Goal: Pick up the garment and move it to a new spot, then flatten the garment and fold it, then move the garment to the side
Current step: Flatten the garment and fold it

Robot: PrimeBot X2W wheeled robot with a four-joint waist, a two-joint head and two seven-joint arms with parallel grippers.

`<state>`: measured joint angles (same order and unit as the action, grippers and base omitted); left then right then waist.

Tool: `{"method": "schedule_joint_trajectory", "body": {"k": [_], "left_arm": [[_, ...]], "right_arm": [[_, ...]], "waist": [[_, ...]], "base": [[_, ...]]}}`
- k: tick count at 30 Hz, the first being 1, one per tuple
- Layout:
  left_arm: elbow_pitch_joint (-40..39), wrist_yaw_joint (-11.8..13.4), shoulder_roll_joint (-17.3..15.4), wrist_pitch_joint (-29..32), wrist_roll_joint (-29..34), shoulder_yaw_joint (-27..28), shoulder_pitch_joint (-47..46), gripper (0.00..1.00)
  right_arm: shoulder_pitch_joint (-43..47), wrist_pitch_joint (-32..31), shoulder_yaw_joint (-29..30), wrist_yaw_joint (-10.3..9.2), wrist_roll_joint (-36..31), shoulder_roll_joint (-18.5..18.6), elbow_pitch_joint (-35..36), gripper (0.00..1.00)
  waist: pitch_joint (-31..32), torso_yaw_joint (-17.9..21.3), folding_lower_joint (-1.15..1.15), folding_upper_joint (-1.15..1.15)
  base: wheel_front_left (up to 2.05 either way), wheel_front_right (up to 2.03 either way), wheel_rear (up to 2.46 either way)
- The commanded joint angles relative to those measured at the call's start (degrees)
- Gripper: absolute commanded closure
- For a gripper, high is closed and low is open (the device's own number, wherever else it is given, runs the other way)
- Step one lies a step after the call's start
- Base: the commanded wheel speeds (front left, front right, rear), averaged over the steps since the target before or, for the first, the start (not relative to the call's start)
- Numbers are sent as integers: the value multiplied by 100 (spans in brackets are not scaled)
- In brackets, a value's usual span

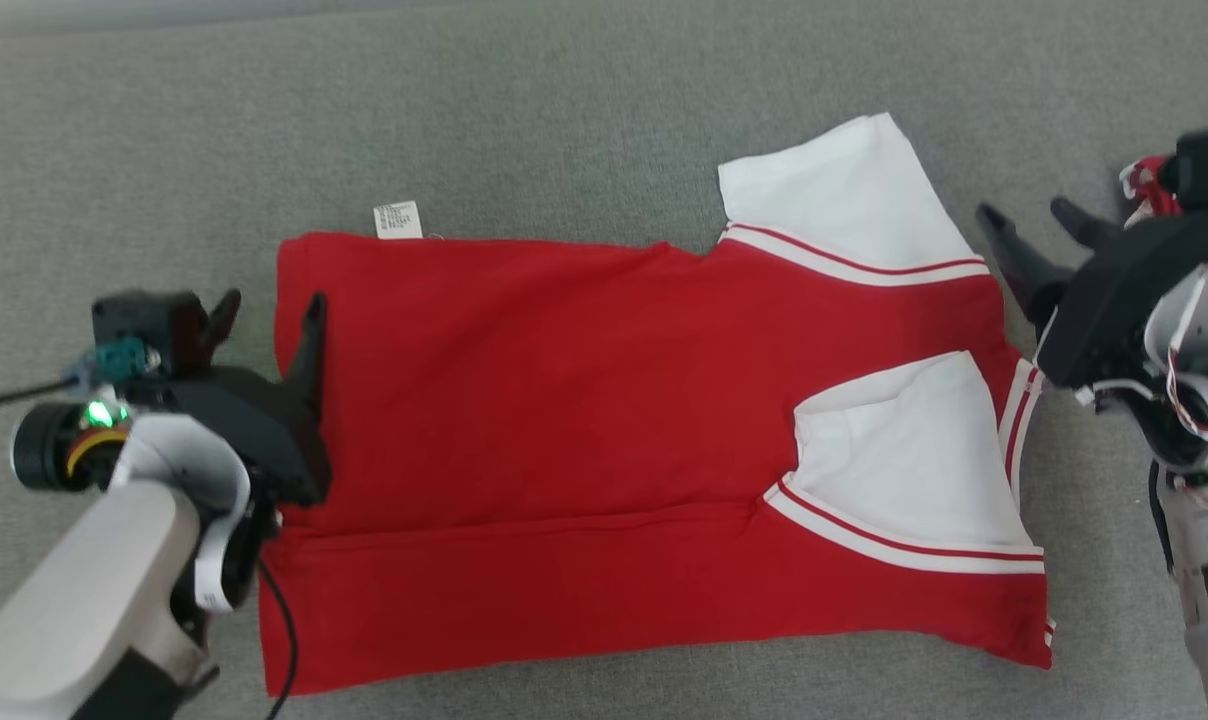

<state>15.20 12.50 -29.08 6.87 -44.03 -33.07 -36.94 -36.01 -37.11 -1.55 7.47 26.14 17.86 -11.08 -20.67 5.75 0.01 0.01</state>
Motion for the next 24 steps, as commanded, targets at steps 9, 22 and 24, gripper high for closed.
{"method": "schedule_joint_trajectory", "body": {"k": [9, 22, 24], "left_arm": [[1007, -240, 17, 407, 243, -169, -1045, 0], [1371, -504, 156, 1020, 93, -430, -1292, 0], [1389, -494, 166, 1058, 116, -464, -1295, 0]], "right_arm": [[-1106, 518, -537, 1, 87, 163, -1053, 0], [-1630, 790, -907, 1, 295, 311, -1657, 0], [-1689, 768, -971, 1, 328, 317, -1740, 0]], "waist": [[-569, 142, -1, -1], [-735, 7, -1, -1], [-753, -3, -1, -1]], "base": [[0, 0, 0], [0, 0, 0], [0, 0, 0]]}}
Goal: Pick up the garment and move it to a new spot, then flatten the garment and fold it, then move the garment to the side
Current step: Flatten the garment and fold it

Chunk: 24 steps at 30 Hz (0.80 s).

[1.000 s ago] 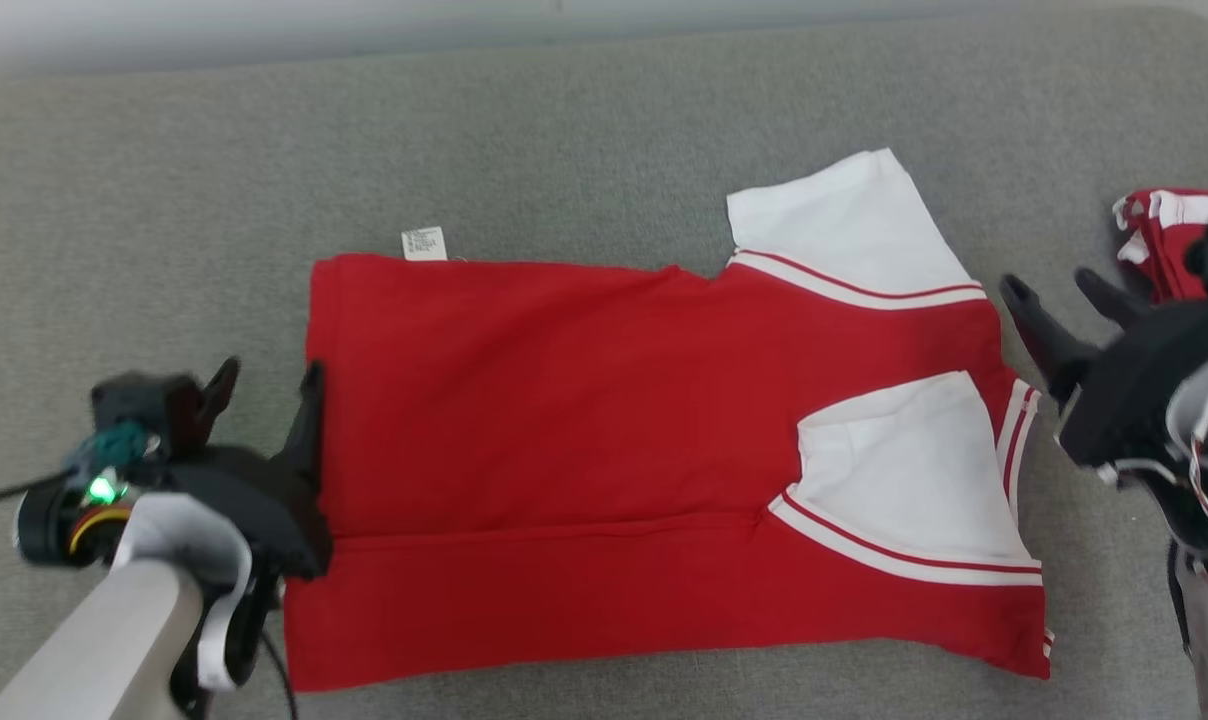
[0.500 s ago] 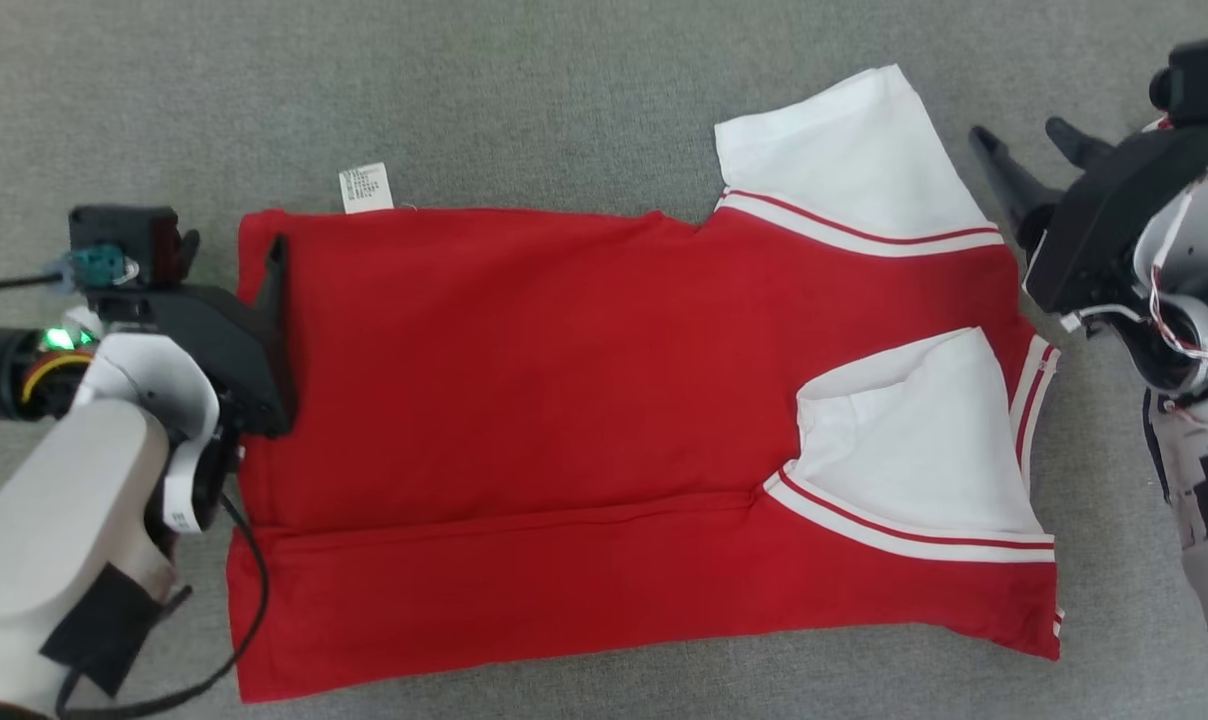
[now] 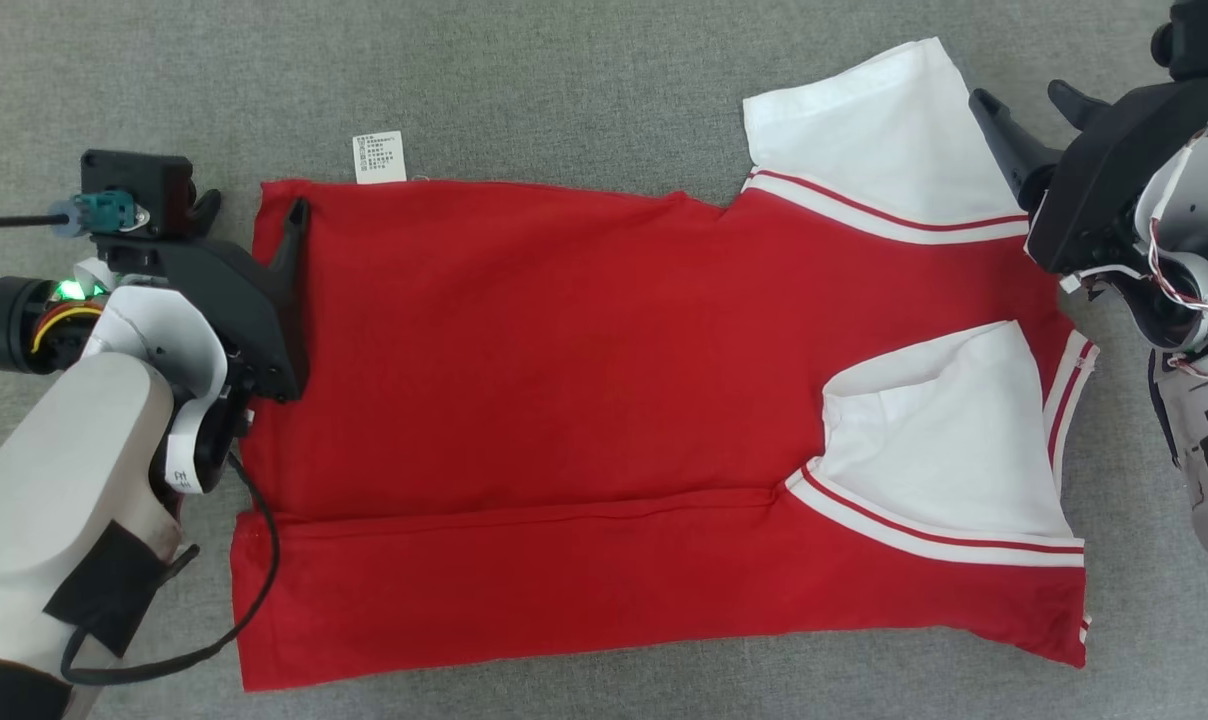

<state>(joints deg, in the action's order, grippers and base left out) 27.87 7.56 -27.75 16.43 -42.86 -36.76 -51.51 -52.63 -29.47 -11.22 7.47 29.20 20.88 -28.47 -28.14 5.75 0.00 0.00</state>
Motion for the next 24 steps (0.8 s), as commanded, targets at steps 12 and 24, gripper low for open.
{"method": "schedule_joint_trajectory", "body": {"k": [12, 24], "left_arm": [[311, -378, 84, 989, -312, -299, -62, 100], [-148, -362, 9, 995, -496, -205, -26, 100]], "right_arm": [[-659, -236, -156, 0, -211, -42, -597, 0], [-1106, -327, 113, 1, -543, 100, -1116, 0]], "waist": [[-319, -24, 0, 0], [-459, -427, 0, 0]], "base": [[0, 0, 0], [0, 0, 0]]}}
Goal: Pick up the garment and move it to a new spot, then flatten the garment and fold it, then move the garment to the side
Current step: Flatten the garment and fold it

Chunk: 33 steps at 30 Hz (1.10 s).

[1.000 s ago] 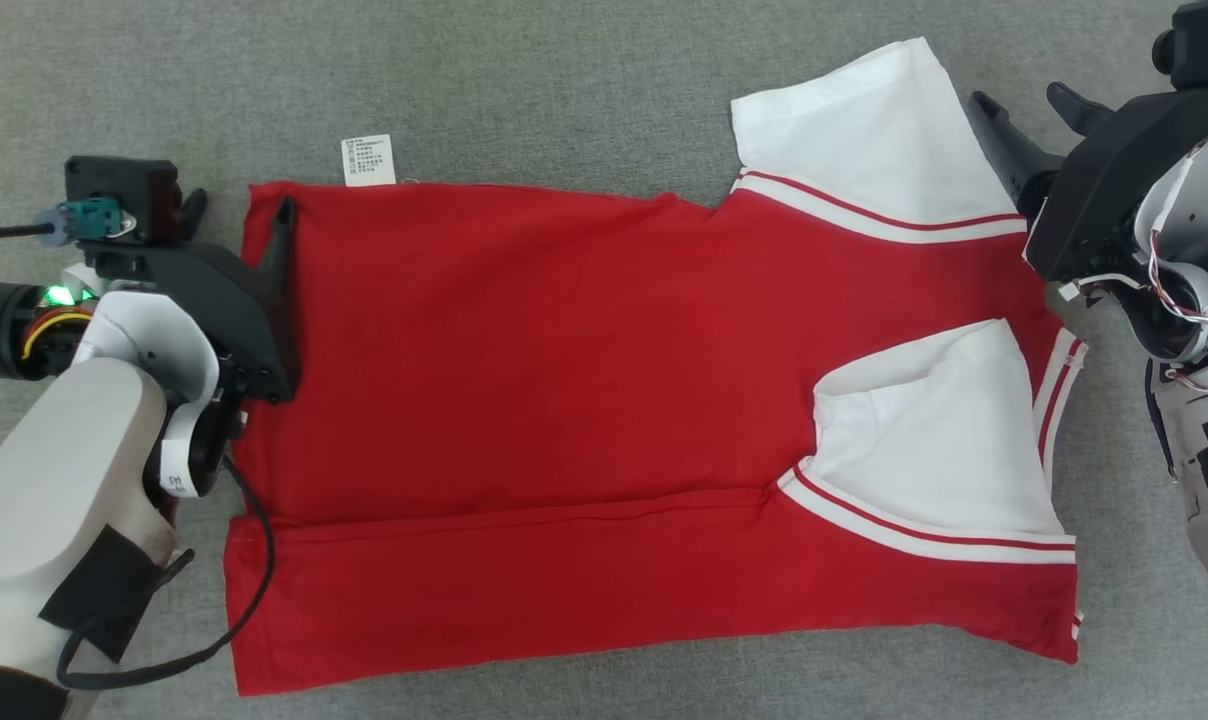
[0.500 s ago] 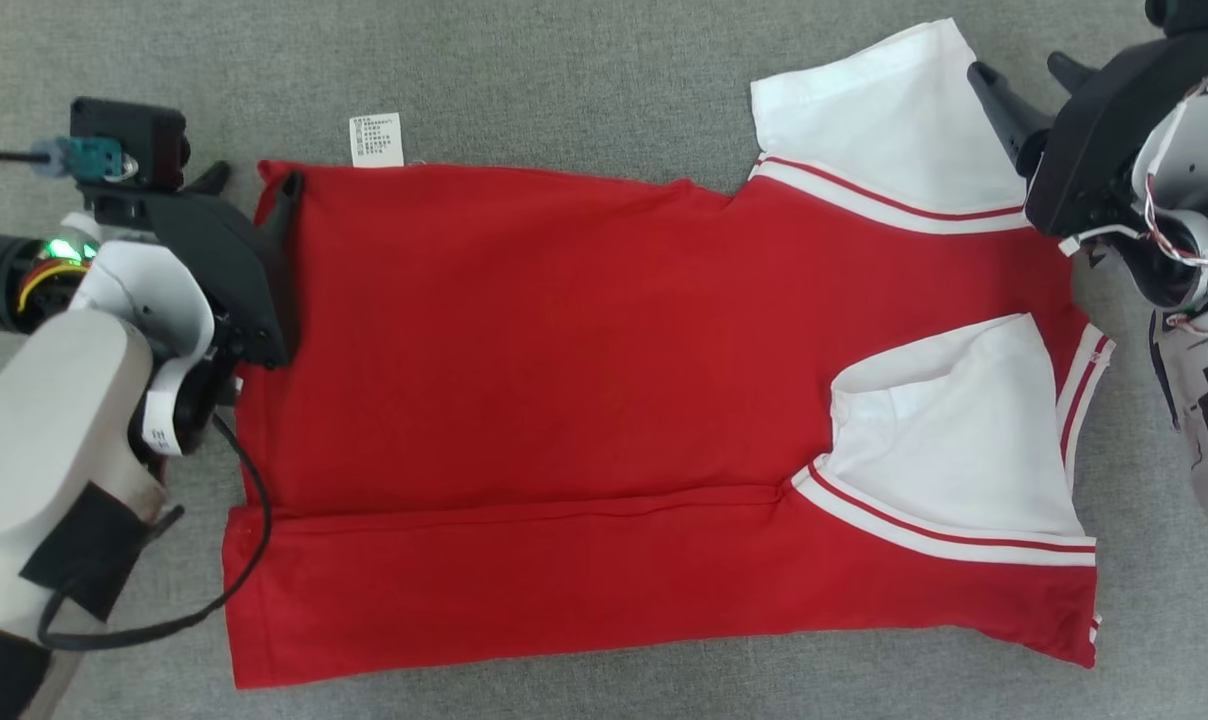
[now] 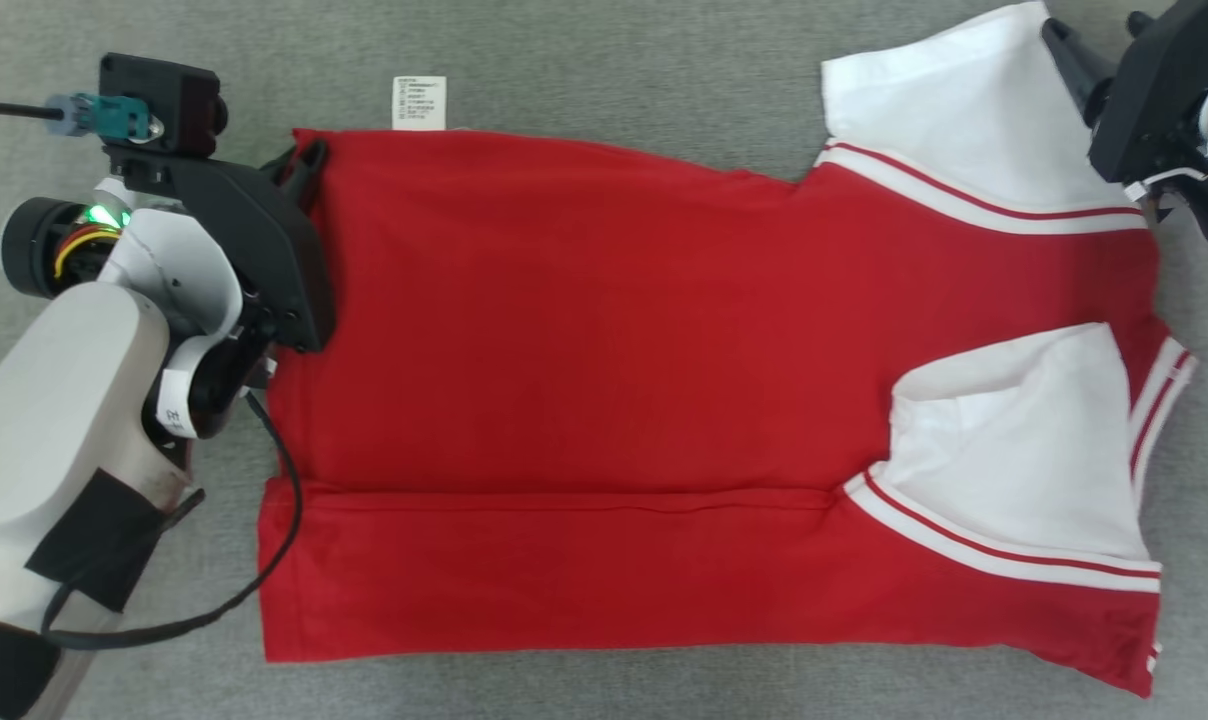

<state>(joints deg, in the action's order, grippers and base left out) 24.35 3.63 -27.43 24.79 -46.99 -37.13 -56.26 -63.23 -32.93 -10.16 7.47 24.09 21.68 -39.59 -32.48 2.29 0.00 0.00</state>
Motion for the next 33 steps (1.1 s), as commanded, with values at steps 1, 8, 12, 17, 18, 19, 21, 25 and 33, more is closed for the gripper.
{"method": "schedule_joint_trajectory", "body": {"k": [1, 8, 12, 17, 18, 19, 21, 25, 33], "left_arm": [[166, 41, -17, 113, -76, -158, 451, 100], [-20, 91, 2, 95, -103, -154, 455, 100], [-98, 116, 20, 33, -93, -128, 451, 100], [-123, 165, 32, -70, -98, -84, 433, 100], [-115, 167, 30, -78, -94, -84, 434, 100], [-111, 165, 31, -116, -86, -80, 439, 100], [-102, 137, 36, -217, -78, -60, 437, 100], [-87, 105, 59, -577, 34, -3, 406, 100], [-56, 11, 104, -1448, 200, 58, 540, 100]], "right_arm": [[-49, 19, 50, 0, -81, 10, -66, 0], [6, -422, 139, 2, -150, -173, -452, 0], [69, -649, -28, 15, -16, -257, -393, 0], [114, -765, -168, 16, 65, -246, -313, 100], [118, -766, -183, 15, 37, -217, -317, 100], [127, -760, -172, 7, 11, -176, -329, 100], [103, -643, -124, -7, -78, -77, -312, 100], [64, -335, -45, -7, -200, -47, -224, 100], [264, 286, -192, -6, 77, -8, 215, 100]], "waist": [[-31, -111, 0, 0], [-97, -227, 0, 0], [-121, -267, 0, 0], [-143, -282, 0, 0], [-144, -279, 0, 0], [-140, -274, 0, 0], [-129, -257, 0, 0], [-55, -209, 0, 0], [284, -145, 0, 0]], "base": [[0, 0, 0], [0, 0, 0], [0, 0, 0], [0, 0, 0], [0, 0, 0], [0, 0, 0], [0, 0, 0], [0, 0, 0], [0, 0, 0]]}}
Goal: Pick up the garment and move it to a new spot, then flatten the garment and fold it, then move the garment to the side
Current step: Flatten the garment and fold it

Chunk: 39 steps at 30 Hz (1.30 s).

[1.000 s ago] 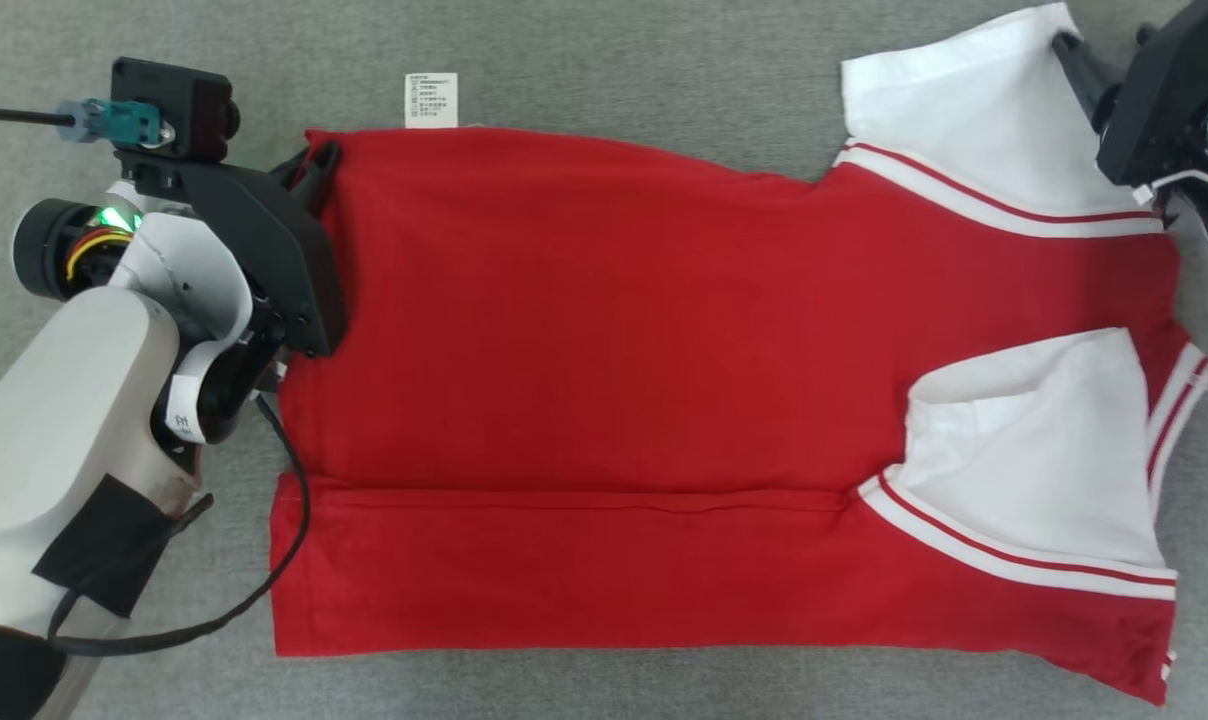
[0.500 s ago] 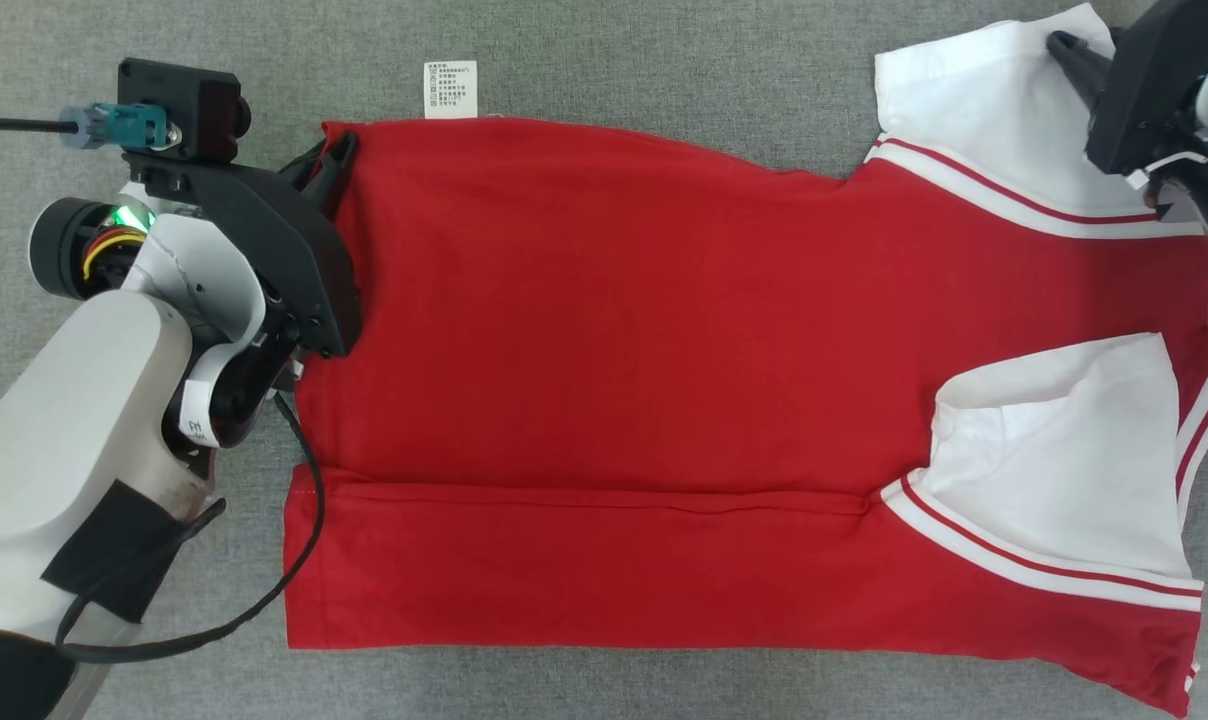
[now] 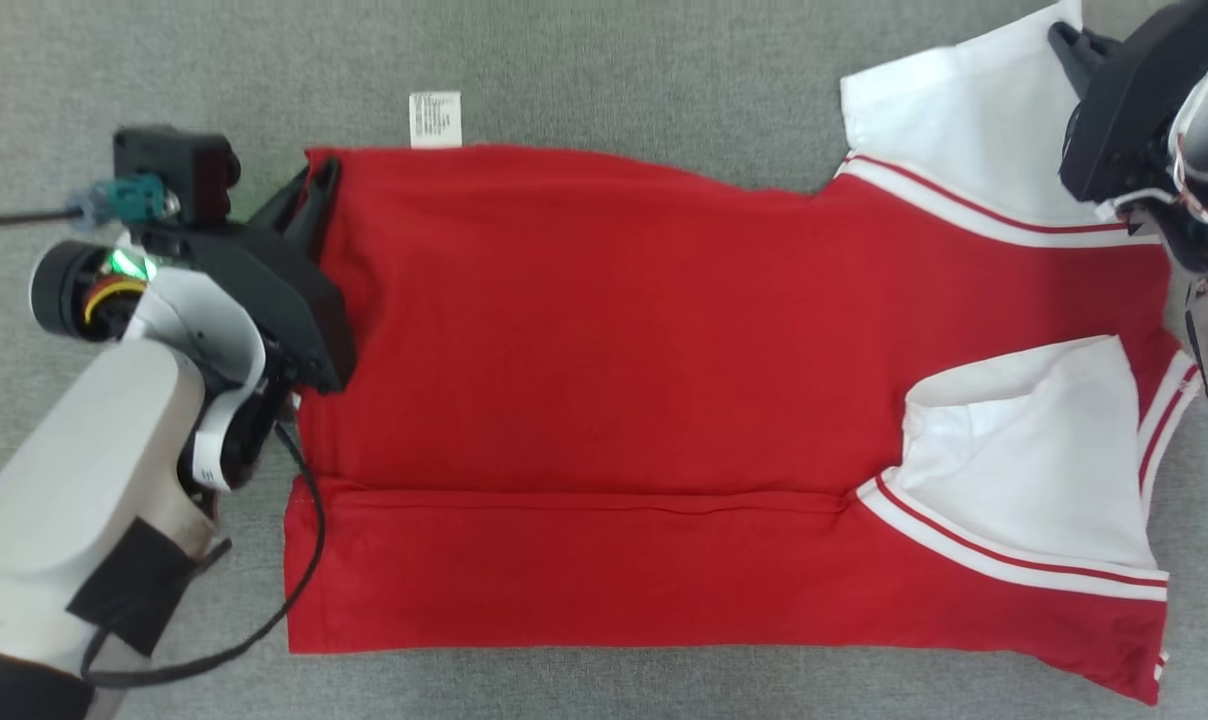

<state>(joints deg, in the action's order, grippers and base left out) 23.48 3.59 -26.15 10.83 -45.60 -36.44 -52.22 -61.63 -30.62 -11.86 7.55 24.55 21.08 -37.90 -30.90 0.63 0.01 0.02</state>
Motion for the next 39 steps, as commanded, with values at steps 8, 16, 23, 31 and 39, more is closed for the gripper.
{"method": "schedule_joint_trajectory", "body": {"k": [8, 16, 23, 31, 39], "left_arm": [[25, 21, -18, -883, 372, -134, 507, 100], [51, 122, -6, -1398, 523, -225, 932, 100], [-166, 120, -34, -1954, 669, -301, 1277, 100], [-214, 145, -67, -2459, 1012, -282, 1158, 100], [89, 246, 22, -2597, 1496, -172, 982, 100]], "right_arm": [[776, 716, -239, -15, 436, 412, 933, 100], [1746, 956, -256, -15, 807, 740, 1997, 100], [2680, 1126, 51, -15, 925, 890, 2912, 100], [3569, 1236, 623, -15, 739, 699, 3567, 100], [3699, 1435, 667, -15, 602, 543, 3678, 100]], "waist": [[549, 60, -1, -2], [871, 123, -1, -2], [1034, 139, -1, -2], [1164, 234, -1, -2], [1092, 355, -1, -2]], "base": [[0, 0, 0], [0, 0, 0], [0, 0, 0], [0, 0, 0], [0, 0, 0]]}}
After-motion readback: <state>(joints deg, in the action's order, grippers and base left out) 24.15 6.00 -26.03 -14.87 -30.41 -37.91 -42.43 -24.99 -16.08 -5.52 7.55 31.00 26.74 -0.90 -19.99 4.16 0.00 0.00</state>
